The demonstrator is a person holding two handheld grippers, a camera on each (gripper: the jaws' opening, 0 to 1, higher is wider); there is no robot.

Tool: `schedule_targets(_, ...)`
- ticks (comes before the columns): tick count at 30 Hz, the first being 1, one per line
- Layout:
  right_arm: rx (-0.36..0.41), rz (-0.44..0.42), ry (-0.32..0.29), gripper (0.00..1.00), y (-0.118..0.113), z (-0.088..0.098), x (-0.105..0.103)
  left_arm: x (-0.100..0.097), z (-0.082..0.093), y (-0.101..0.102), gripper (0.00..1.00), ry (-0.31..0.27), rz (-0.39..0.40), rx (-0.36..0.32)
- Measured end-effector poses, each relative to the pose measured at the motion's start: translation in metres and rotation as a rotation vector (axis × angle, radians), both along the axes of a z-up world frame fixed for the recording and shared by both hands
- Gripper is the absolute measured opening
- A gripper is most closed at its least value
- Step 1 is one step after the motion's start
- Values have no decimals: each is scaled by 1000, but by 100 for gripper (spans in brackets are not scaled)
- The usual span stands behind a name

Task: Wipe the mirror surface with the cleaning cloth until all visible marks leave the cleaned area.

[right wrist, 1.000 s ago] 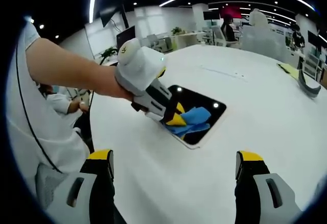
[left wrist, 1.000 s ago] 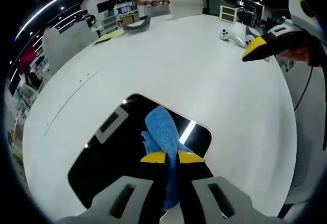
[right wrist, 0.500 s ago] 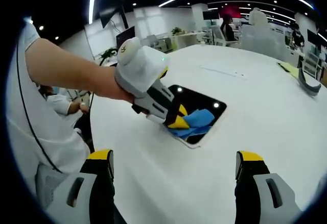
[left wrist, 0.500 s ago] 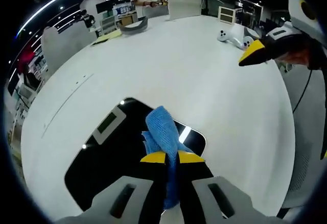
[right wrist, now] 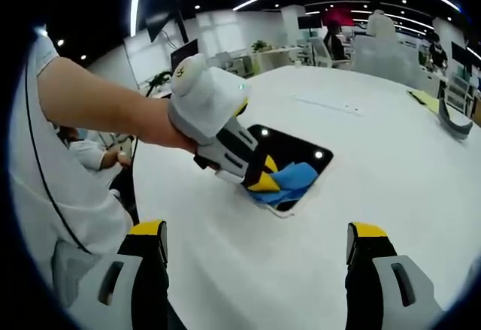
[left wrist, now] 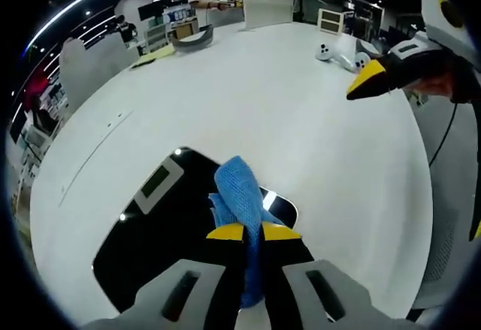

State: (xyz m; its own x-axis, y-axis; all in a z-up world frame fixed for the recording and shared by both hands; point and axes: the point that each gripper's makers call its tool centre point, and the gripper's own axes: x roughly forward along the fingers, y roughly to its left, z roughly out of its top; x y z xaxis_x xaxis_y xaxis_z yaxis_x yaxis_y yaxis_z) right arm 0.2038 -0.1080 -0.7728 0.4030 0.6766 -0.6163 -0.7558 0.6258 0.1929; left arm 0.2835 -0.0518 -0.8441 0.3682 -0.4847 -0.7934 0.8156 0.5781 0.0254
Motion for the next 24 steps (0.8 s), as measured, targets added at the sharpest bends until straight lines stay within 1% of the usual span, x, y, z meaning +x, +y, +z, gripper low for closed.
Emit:
schedule_targets(16, 4, -10, 4, 100, -4, -2, 0, -1, 0, -4, 4, -3, -13, 5)
schedule_targets(24, -2, 0, 9, 100, -2, -6, -1, -2, 0, -5, 3, 12, -10, 8)
